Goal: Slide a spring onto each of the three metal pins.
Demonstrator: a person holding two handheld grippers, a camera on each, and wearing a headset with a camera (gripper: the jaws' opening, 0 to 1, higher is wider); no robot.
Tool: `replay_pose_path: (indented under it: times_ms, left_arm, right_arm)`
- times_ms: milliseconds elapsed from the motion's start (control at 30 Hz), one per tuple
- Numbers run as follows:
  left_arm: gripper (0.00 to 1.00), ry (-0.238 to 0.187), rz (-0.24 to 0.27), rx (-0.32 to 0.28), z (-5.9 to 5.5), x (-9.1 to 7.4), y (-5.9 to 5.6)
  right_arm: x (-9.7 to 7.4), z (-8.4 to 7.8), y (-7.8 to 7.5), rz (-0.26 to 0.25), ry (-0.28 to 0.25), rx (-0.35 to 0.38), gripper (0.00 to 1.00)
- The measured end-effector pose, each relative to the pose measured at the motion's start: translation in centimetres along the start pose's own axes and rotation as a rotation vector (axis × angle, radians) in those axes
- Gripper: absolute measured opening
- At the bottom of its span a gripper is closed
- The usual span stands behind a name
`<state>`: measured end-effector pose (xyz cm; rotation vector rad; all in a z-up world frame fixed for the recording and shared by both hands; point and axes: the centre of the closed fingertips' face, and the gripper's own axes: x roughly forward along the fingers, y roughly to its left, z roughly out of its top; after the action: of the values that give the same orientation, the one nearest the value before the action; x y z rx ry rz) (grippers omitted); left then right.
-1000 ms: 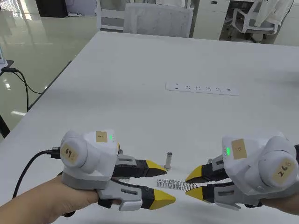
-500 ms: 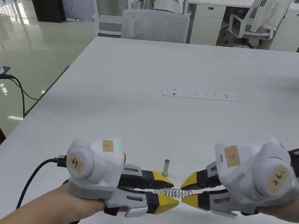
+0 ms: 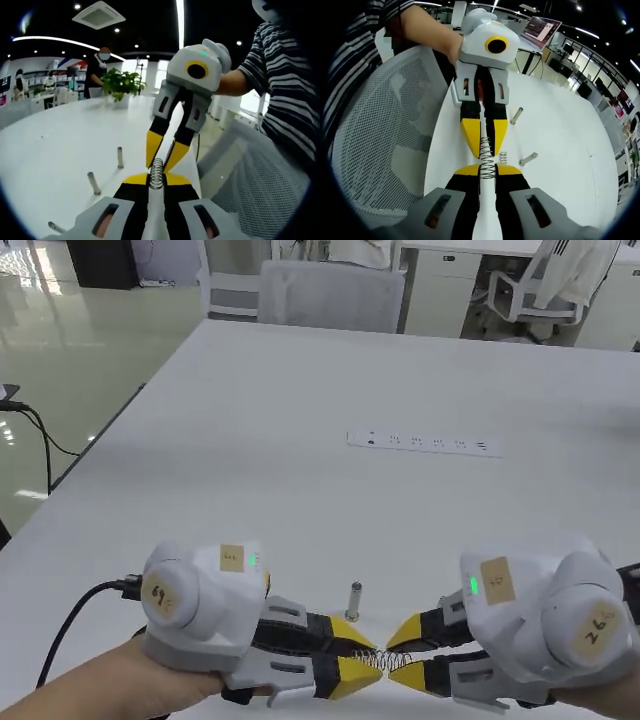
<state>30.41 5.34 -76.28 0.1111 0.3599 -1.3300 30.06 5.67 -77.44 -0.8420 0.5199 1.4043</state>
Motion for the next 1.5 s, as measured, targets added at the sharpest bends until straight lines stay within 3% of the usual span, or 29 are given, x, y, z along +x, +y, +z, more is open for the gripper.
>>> replay_pose_path:
  times_ms: [367, 500, 833, 1167, 1500]
  left_arm:
    - [0.02, 0.011, -0.024, 0.004, 0.1, 0.0, -0.3]
    - [0.02, 0.005, -0.025, -0.002, 0.2, -0.1, -0.3]
    - [0.02, 0.007, -0.035, -0.005, 0.2, -0.1, -0.4]
    - [0.03, 0.010, -0.045, -0.015, -0.1, -0.1, -0.6]
    - [0.02, 0.001, -0.038, -0.028, -0.2, 0.0, -0.6]
  right_arm:
    - [-0.2, 0.0, 0.3, -0.009, -0.034, -0.027, 0.09]
    - [-0.3, -0.3, 0.4, -0.014, -0.040, -0.027, 0.17]
    - [-0.5, -1.0, 0.4, -0.012, -0.056, 0.017, 0.11]
    - [-0.3, -1.0, 0.6, -0.008, -0.056, -0.006, 0.07]
    - [-1.3, -0.3, 0.4, -0.014, -0.064, -0.047, 0.07]
